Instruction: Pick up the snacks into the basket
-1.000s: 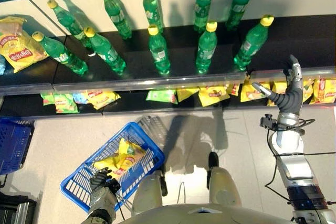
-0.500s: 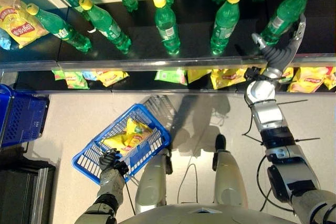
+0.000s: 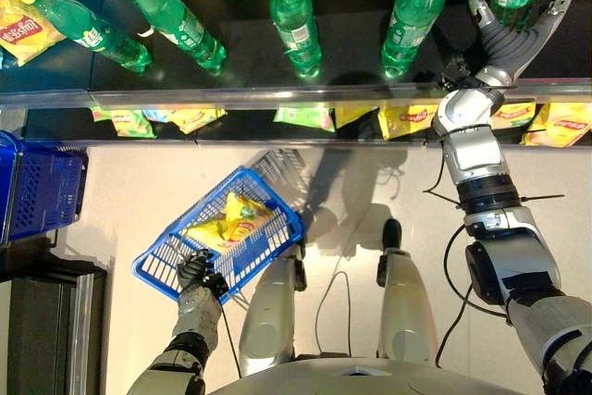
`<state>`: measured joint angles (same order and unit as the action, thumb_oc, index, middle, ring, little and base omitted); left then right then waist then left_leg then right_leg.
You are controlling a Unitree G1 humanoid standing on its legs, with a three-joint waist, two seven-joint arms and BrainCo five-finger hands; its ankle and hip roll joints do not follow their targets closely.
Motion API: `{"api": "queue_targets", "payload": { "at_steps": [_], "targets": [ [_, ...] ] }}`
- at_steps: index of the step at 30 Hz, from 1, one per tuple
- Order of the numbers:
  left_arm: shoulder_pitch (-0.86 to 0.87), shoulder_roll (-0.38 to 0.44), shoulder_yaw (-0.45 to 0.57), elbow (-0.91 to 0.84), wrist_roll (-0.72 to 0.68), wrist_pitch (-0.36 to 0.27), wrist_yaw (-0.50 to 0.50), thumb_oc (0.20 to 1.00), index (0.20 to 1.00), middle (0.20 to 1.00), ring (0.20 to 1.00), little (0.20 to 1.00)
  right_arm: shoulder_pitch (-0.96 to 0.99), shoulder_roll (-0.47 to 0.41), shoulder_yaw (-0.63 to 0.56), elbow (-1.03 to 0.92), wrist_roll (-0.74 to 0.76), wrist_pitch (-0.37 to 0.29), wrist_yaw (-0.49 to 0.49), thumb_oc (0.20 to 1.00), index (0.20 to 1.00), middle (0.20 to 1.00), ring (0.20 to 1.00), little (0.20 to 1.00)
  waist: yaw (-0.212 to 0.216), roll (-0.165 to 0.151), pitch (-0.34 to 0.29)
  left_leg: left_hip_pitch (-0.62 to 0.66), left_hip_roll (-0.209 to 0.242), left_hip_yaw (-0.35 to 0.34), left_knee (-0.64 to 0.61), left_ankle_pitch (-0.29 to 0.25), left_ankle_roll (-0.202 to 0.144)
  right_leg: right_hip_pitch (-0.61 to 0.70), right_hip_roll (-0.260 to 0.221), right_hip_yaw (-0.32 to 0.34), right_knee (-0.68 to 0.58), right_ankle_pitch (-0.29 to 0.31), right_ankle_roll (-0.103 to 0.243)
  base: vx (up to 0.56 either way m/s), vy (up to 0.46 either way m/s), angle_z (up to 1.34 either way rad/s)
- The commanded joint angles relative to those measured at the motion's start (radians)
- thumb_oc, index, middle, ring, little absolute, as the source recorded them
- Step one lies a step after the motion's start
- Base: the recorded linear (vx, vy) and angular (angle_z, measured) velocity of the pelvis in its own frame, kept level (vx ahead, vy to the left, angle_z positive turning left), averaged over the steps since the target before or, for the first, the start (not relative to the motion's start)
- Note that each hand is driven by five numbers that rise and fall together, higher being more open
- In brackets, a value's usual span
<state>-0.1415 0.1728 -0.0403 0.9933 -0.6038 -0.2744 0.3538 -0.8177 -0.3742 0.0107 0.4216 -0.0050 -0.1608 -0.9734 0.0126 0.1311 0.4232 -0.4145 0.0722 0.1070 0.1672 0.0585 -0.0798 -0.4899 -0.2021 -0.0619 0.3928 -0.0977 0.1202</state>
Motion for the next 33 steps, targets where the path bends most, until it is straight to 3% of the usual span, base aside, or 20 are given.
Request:
{"api": "queue_targets", "payload": {
  "at_steps": [1, 10, 18, 26, 33],
  "targets": [
    [0.04, 0.028, -0.027, -0.012, -0.024, -0.029, 0.026, 0.2, 0.2, 0.2, 0.2, 0.2, -0.019, -0.064, -0.043, -0.02, -0.007, -0.015, -0.028, 1.0, 1.0, 1.0, 1.0, 1.0, -0.001, -0.009, -0.012, -0.006, -0.029, -0.027, 0.099, -0.092, 0.045, 0.02, 0.012, 0.027, -0.12, 0.131, 0.009, 0.0, 0.0, 0.0],
    [0.046, 0.033, -0.027, -0.031, -0.035, -0.042, 0.017, 0.2, 0.2, 0.2, 0.2, 0.2, -0.048, -0.108, -0.044, 0.044, -0.021, 0.005, -0.03, 1.0, 1.0, 1.0, 1.0, 1.0, 0.003, 0.0, -0.017, -0.011, -0.035, -0.029, 0.097, -0.092, 0.046, 0.013, 0.013, 0.036, -0.118, 0.132, 0.01, 0.0, 0.0, 0.0],
    [0.049, 0.043, -0.009, -0.029, -0.034, -0.041, 0.007, 0.2, 0.2, 0.2, 0.2, 0.2, -0.055, -0.15, -0.002, 0.028, -0.046, 0.016, 0.034, 1.0, 1.0, 1.0, 1.0, 1.0, 0.003, -0.007, -0.021, -0.016, -0.036, -0.032, 0.094, -0.088, 0.046, 0.005, 0.019, 0.034, -0.114, 0.13, 0.006, 0.0, 0.0, 0.0],
    [0.039, 0.059, 0.034, -0.02, -0.03, -0.026, -0.001, 0.2, 0.2, 0.2, 0.2, 0.2, -0.041, -0.169, 0.055, -0.167, -0.015, -0.038, 0.179, 1.0, 1.0, 1.0, 1.0, 1.0, -0.005, -0.047, -0.022, -0.029, -0.03, -0.034, 0.103, -0.09, 0.045, -0.008, 0.029, 0.039, -0.108, 0.132, 0.003, 0.0, 0.0, 0.0],
    [0.036, 0.08, 0.065, -0.009, -0.039, -0.016, -0.008, 0.2, 0.2, 0.2, 0.2, 0.2, -0.063, -0.185, 0.082, -0.253, 0.035, -0.068, 0.247, 1.0, 1.0, 1.0, 1.0, 1.0, -0.007, -0.076, -0.026, -0.032, -0.027, -0.032, 0.106, -0.091, 0.044, -0.011, 0.036, 0.04, -0.108, 0.132, 0.001, 0.0, 0.0, 0.0]
  ]
}}
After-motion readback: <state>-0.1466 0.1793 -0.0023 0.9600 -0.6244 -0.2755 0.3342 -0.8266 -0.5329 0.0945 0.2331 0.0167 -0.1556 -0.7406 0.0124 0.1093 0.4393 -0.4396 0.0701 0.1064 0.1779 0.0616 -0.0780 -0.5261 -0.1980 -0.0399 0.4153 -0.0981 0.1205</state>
